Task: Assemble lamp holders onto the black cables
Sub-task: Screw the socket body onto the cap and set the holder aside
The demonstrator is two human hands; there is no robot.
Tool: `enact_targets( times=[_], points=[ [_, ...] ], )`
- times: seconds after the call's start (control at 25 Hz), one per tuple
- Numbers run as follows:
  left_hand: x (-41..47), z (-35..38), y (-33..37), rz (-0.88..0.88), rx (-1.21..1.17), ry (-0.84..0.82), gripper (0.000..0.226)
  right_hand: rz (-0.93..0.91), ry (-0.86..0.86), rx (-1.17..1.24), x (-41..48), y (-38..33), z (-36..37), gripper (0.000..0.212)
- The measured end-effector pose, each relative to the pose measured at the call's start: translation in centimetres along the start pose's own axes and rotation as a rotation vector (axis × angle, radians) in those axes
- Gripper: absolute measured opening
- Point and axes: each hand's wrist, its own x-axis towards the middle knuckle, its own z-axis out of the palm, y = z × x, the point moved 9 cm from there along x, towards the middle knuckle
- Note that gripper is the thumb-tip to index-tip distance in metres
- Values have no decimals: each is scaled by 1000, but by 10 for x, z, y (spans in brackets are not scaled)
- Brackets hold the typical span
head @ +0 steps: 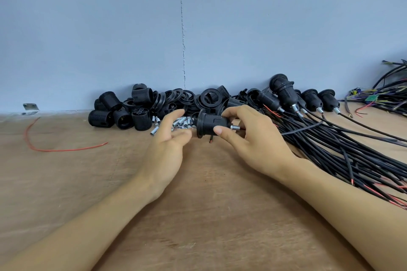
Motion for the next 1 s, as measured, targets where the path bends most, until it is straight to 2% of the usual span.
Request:
enact_targets(
  times=[0.08,0.2,0.32,0.56,0.76,0.88,1.0],
  points=[
    [2,-3,1,-13,-135,13,24,-43,-61,-27,-1,-6,6,35],
    [1,-1,11,29,-218,1,26,-60,-62,-39,0,-9,5,35],
    [-2,-3,20,95,-205,11,36,-64,-58,-55,0,-9,4,35],
    [-3,-1,22,182,-83,-9,37,27,8,-132,0,2,-2,38],
    [-7,-5,25,262,-90,63,40,13,114,-143,-1,-6,-13,38],
    [-5,-4,24,244,-117,79,40,-15,161,-145,-1,-16,-19,38],
    [-4,9,15,168,-117,-15,36,-88,192,-166,-4,-29,-21,39]
  ],
)
